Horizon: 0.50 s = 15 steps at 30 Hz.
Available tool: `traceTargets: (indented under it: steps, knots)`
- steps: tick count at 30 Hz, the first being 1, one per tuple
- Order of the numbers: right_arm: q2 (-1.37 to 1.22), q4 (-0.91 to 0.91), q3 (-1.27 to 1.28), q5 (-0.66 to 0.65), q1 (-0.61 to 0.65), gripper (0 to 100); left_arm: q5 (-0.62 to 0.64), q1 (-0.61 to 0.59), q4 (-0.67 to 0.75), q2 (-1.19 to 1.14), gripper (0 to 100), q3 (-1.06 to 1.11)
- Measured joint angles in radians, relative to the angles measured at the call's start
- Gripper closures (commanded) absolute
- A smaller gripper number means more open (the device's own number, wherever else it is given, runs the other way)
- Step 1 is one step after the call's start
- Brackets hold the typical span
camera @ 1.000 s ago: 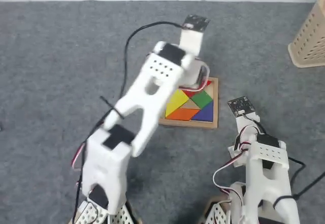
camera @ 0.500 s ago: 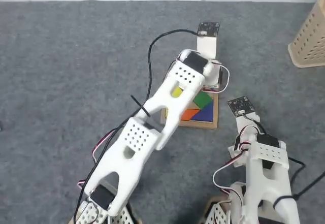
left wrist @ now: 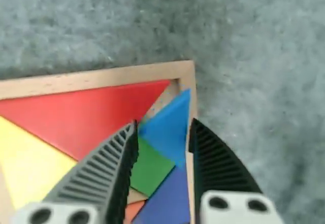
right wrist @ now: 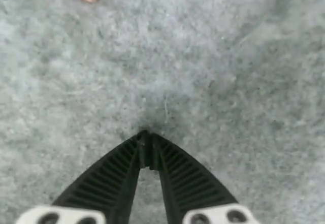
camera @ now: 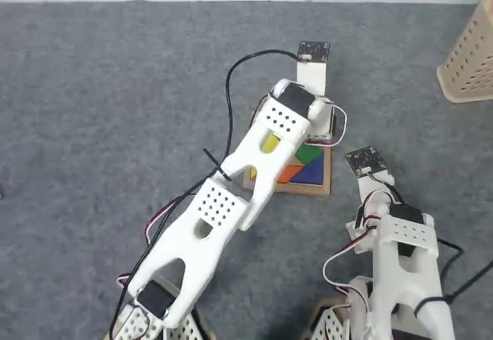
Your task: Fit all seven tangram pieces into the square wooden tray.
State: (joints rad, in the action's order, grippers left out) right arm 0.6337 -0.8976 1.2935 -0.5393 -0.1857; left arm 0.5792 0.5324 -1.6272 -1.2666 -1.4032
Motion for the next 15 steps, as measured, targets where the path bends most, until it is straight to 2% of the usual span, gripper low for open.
traceTargets:
  steps: [15]
  knots:
    - [0.000, 0.000, 0.000, 0.000, 0.000, 99.1, -0.003, -0.014, -0.017, -0.005, 83, -0.072]
